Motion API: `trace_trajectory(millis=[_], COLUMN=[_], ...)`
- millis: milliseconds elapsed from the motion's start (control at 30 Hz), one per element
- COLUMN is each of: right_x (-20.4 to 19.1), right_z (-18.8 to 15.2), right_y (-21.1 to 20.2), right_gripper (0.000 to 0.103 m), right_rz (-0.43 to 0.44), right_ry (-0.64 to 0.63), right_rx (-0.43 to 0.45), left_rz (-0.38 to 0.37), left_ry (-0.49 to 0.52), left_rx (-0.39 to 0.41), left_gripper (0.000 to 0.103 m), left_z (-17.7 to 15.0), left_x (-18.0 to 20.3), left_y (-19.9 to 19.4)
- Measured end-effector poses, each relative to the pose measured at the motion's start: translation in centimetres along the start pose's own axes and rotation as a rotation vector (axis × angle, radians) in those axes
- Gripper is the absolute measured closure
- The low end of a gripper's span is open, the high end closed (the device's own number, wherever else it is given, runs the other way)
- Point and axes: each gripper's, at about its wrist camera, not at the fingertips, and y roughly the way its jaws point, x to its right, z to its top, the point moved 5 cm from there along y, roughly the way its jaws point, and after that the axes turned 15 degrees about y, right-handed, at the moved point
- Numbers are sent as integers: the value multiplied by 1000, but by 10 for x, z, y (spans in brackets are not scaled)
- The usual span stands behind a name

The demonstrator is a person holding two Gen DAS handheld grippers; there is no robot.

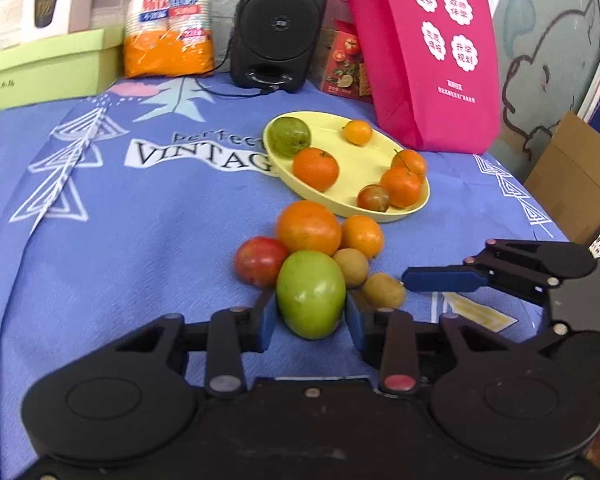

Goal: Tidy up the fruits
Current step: 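Grasp a green guava with left gripper while right gripper grasps a brown kiwi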

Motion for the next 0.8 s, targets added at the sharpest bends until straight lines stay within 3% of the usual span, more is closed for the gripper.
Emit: trace_trajectory(millis=[267,567,800], right_x=[0,0,-4], right_z=[9,7,0], right_y=[14,12,2], right_gripper=[54,78,79], right_rz=[7,1,-10], right_ry=[42,46,40], right_rx=[12,25,34], left_rz=[32,36,44], left_ry=[27,23,31], left_rx=[-6,-6,-5], left_gripper=[67,67,67], left_z=[-5,-9,-11], left_x=[-2,1,3], left_y=[-10,-15,-24])
